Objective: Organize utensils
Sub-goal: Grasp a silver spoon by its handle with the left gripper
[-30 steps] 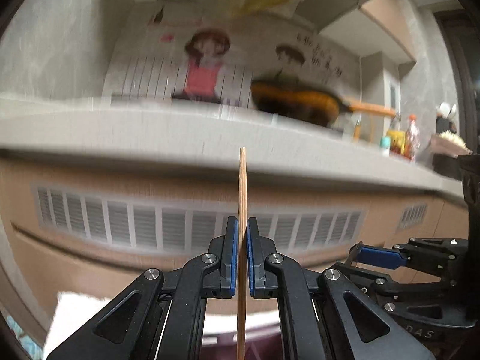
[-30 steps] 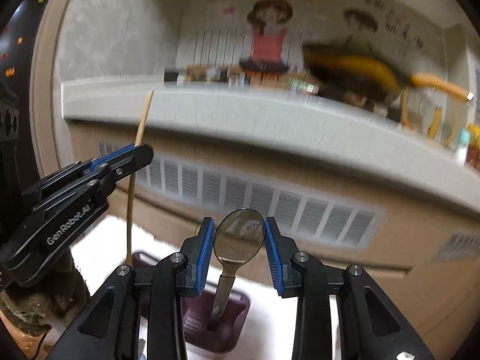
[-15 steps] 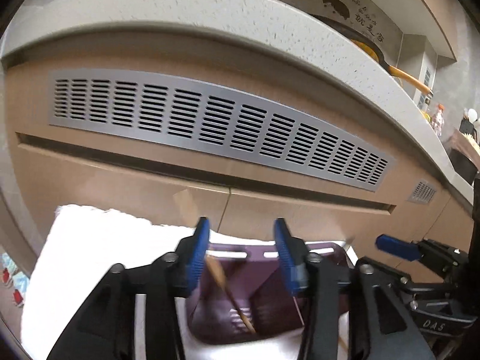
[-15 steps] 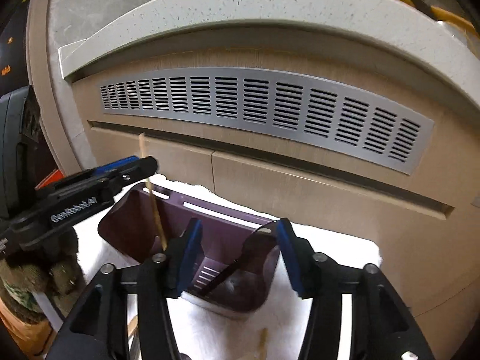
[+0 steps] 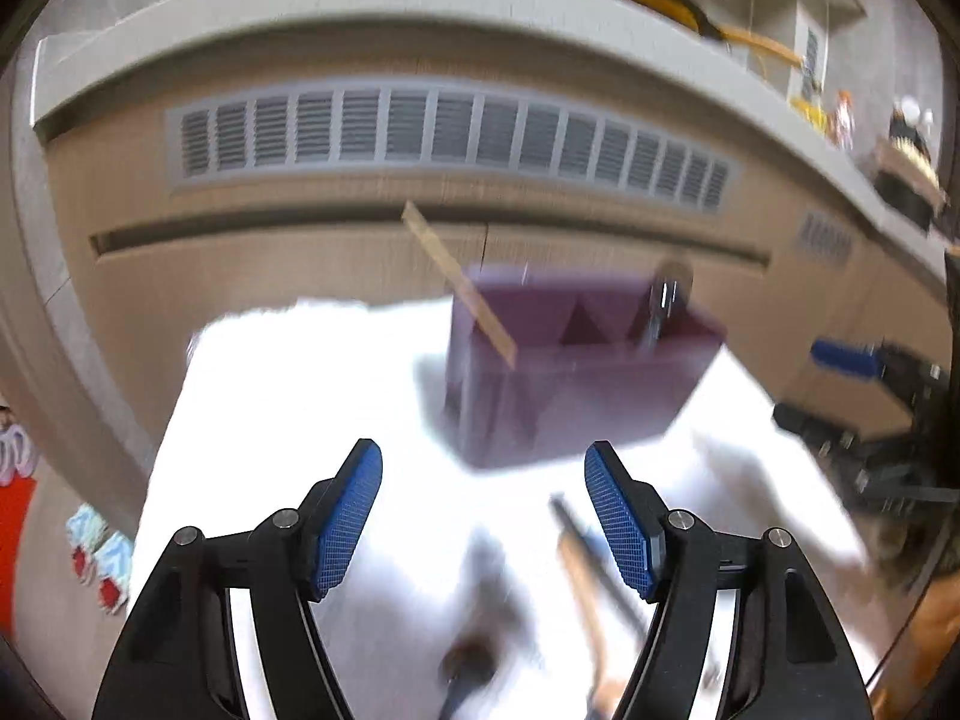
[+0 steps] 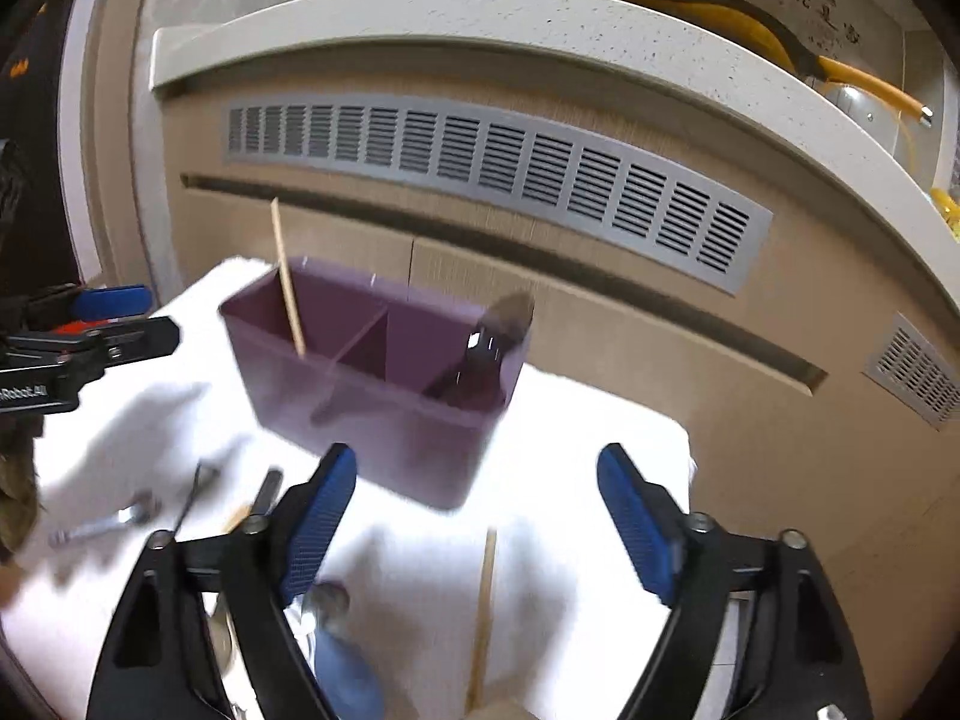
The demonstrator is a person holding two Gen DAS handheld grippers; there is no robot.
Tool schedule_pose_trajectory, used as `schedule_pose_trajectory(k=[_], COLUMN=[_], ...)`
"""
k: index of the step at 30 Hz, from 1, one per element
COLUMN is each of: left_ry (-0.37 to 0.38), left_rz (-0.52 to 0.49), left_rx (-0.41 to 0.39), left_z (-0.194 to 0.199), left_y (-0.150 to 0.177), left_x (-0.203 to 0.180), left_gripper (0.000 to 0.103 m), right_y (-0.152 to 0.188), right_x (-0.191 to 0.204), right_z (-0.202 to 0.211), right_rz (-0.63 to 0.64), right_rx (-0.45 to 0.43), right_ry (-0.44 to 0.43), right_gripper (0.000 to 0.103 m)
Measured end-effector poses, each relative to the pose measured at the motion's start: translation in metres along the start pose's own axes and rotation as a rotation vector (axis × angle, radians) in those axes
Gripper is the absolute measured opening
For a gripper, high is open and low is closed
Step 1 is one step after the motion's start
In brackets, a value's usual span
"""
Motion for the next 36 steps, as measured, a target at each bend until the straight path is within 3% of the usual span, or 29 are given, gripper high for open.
schedule_pose_trajectory(k=[5,8,10,12,14,22,28,33,36], left_ry=[-0.01,0.003,-0.009,0.003,0.013,-0.01,0.005,-0.008,-0.043], left_rz=[-0.075,-0.175,-0.254,-0.28,-0.289,-0.211,-0.235,-0.209,-0.162], left_rx=[0.148,0.217,0.238,0.273,0.308,0.339,0.366,0.335,0.275], left_z=[0.004,0.002,-0.001,-0.006,-0.012,-0.027,-0.038,-0.042,-0.031], left_y=[0.05,0.076,0.089,0.095,0.1,0.096,0.098,0.094,0.092], left_x=[0.01,-0.001,-0.009,-0.015,-0.018,0.0,-0.003,-0.005,0.002], left_gripper=[0.07,0.07,0.066,0.048,0.043,0.042,0.031,0.029,0.029], right_y=[0.031,0.048,0.056,0.063,0.071,0.088,0.088,0.076,0.061], right_x=[0.016,0.028,0.033,0.037,0.039,0.041,0.049,0.063,0.074], right_z=[0.007,0.008,0.01,0.014,0.019,0.02,0.015,0.015,0.018], right_rz=[-0.002,0.005,0.007,0.008,0.008,-0.003,-0.001,0.026,0.043], right_rx=[0.033,0.059,0.067,0.071,0.074,0.1,0.105,0.089,0.063], right_ry=[-0.049,-0.07,-0.091,-0.113,-0.125,-0.142,-0.163,-0.176,-0.192], right_gripper=[0.08,0.085,0.086,0.086,0.086,0.086,0.086,0.086,0.086])
Point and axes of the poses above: each gripper's, at about its wrist camera, not at the fingertips, and z roughly against the way its jaws point, x to its left, y to its underside, the point moved 6 cm from there along -z, roughly the way its jaws point, and after that the axes turned 6 degrees about z, right-handed, at the moved point
